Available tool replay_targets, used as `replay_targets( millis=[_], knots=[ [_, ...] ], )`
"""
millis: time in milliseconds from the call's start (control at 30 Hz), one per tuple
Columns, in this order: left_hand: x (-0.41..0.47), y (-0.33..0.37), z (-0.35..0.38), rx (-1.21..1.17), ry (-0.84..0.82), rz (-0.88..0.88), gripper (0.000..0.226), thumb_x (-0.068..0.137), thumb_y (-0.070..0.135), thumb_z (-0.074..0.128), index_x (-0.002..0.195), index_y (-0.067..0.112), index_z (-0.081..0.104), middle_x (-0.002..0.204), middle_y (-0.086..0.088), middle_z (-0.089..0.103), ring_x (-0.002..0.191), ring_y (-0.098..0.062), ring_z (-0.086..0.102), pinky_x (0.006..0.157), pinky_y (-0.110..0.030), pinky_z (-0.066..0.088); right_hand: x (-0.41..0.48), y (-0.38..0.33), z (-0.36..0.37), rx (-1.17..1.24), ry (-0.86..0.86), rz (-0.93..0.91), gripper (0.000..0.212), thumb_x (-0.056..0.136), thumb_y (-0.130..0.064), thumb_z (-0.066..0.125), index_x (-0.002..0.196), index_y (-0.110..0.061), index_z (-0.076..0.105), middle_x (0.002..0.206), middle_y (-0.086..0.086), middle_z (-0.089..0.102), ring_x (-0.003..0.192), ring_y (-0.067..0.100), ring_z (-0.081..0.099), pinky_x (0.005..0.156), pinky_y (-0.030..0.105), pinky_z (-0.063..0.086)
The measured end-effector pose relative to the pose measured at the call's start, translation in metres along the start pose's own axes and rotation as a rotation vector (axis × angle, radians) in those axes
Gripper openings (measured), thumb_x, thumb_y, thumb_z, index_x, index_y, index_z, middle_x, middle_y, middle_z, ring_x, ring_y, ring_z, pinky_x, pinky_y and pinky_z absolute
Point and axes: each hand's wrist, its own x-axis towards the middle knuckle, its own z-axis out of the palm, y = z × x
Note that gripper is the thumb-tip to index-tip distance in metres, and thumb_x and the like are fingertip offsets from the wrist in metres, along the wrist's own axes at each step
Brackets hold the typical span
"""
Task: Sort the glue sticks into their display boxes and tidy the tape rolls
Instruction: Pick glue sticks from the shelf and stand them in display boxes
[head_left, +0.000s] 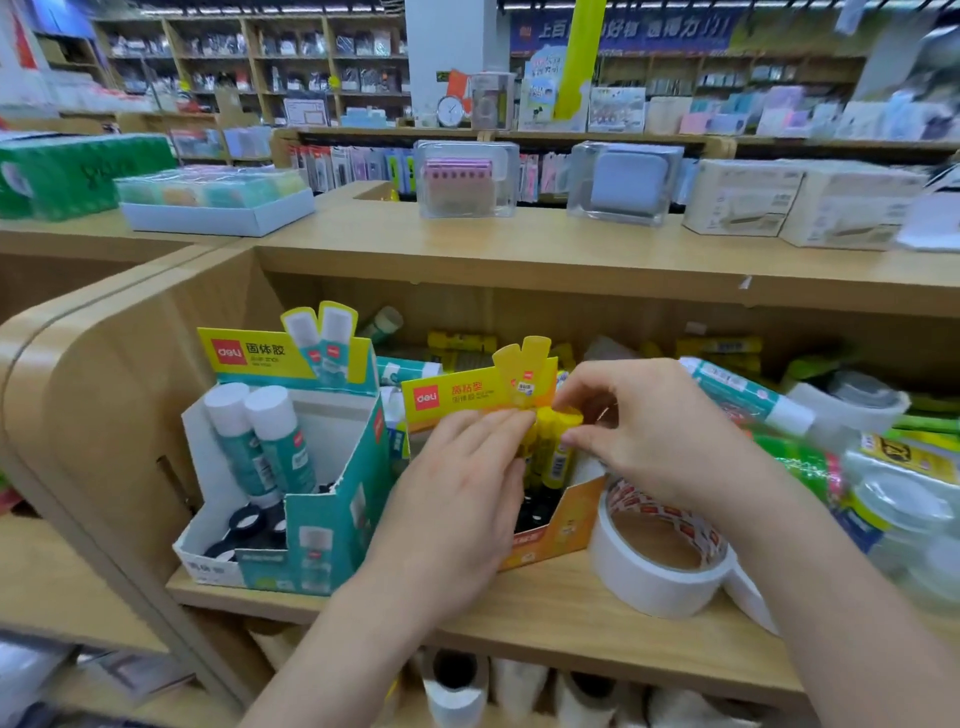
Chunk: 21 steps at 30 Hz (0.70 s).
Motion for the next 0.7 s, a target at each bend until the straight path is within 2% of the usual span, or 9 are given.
replay_targets(
  millis=[133, 200, 300, 333, 400, 433, 500, 600, 700],
  knots=[
    [-0.003, -0.006, 0.0, -0.065, -0.006, 0.006, 0.044, 0.095, 0.025, 0.038, 0.138, 0.023, 0.048, 0.135, 0.011, 0.052, 0.126, -0.005, 0.036, 0.106, -0.021, 0.03, 0.002, 0.002, 0.003, -0.019, -0.026, 0.004, 0.02, 0.079, -0.025, 0.078, 0.095, -0.031, 0.068, 0.079, -0.02, 0.058, 0.075, -0.003, 0.056, 0.066, 0.014, 0.043],
    [-0.002, -0.007, 0.001, -0.07, 0.0, 0.01, 0.044, 0.094, 0.021, 0.039, 0.136, 0.02, 0.05, 0.135, 0.008, 0.053, 0.125, -0.007, 0.038, 0.105, -0.024, 0.033, 0.003, 0.003, 0.005, -0.006, -0.031, 0.012, 0.02, 0.078, -0.024, 0.079, 0.095, -0.03, 0.07, 0.077, -0.021, 0.056, 0.074, -0.003, 0.056, 0.066, 0.014, 0.042],
    [-0.002, -0.009, 0.003, -0.078, 0.005, 0.017, 0.044, 0.094, 0.026, 0.034, 0.134, 0.02, 0.052, 0.133, 0.008, 0.054, 0.125, -0.008, 0.039, 0.104, -0.028, 0.037, 0.005, 0.004, 0.008, -0.032, -0.017, 0.008, 0.021, 0.076, -0.024, 0.08, 0.095, -0.028, 0.071, 0.083, -0.014, 0.058, 0.078, 0.003, 0.055, 0.07, 0.019, 0.044],
    [-0.002, -0.008, 0.003, -0.079, 0.006, 0.022, 0.046, 0.094, 0.028, 0.032, 0.134, 0.02, 0.053, 0.133, 0.008, 0.054, 0.125, -0.007, 0.039, 0.104, -0.026, 0.036, 0.005, 0.004, 0.01, -0.05, -0.015, 0.001, 0.021, 0.076, -0.025, 0.08, 0.095, -0.027, 0.071, 0.085, -0.012, 0.058, 0.08, 0.005, 0.055, 0.071, 0.021, 0.045],
    [-0.002, -0.007, 0.002, -0.095, 0.005, 0.022, 0.047, 0.093, 0.032, 0.032, 0.134, 0.021, 0.053, 0.133, 0.01, 0.053, 0.126, -0.003, 0.036, 0.107, -0.014, 0.026, 0.006, 0.002, 0.011, -0.086, -0.013, -0.01, 0.021, 0.077, -0.025, 0.079, 0.096, -0.027, 0.07, 0.086, -0.012, 0.057, 0.08, 0.007, 0.054, 0.072, 0.023, 0.045],
    [-0.002, -0.006, 0.001, -0.109, 0.005, 0.025, 0.047, 0.093, 0.034, 0.033, 0.134, 0.022, 0.052, 0.134, 0.013, 0.051, 0.126, 0.002, 0.033, 0.107, -0.007, 0.019, 0.007, 0.002, 0.011, -0.106, -0.01, -0.014, 0.021, 0.077, -0.025, 0.079, 0.096, -0.027, 0.07, 0.085, -0.012, 0.057, 0.079, 0.007, 0.054, 0.072, 0.023, 0.045],
    [-0.002, -0.002, 0.0, -0.129, -0.017, 0.045, 0.049, 0.093, 0.04, 0.034, 0.138, 0.026, 0.048, 0.135, 0.022, 0.043, 0.128, 0.015, 0.022, 0.106, -0.001, 0.009, 0.007, 0.0, 0.011, -0.138, -0.003, -0.022, 0.017, 0.08, -0.026, 0.076, 0.096, -0.025, 0.071, 0.087, -0.01, 0.06, 0.081, 0.008, 0.055, 0.074, 0.025, 0.046],
    [-0.001, 0.001, 0.001, -0.118, -0.092, 0.088, 0.061, 0.09, 0.057, 0.034, 0.146, 0.033, 0.033, 0.147, 0.024, 0.032, 0.137, 0.012, 0.013, 0.111, -0.009, 0.01, 0.005, -0.001, 0.009, -0.182, -0.007, -0.045, 0.014, 0.087, -0.023, 0.067, 0.098, -0.023, 0.075, 0.091, -0.006, 0.067, 0.087, 0.01, 0.059, 0.076, 0.022, 0.042],
    [0.002, 0.002, 0.006, -0.053, -0.146, 0.114, 0.076, 0.084, 0.069, 0.038, 0.149, 0.033, 0.026, 0.152, 0.018, 0.028, 0.142, 0.001, 0.016, 0.117, -0.024, 0.016, 0.0, 0.003, 0.006, -0.182, -0.043, -0.02, 0.018, 0.09, -0.024, 0.061, 0.101, -0.025, 0.074, 0.094, -0.006, 0.066, 0.091, 0.013, 0.058, 0.081, 0.032, 0.047]
  ],
)
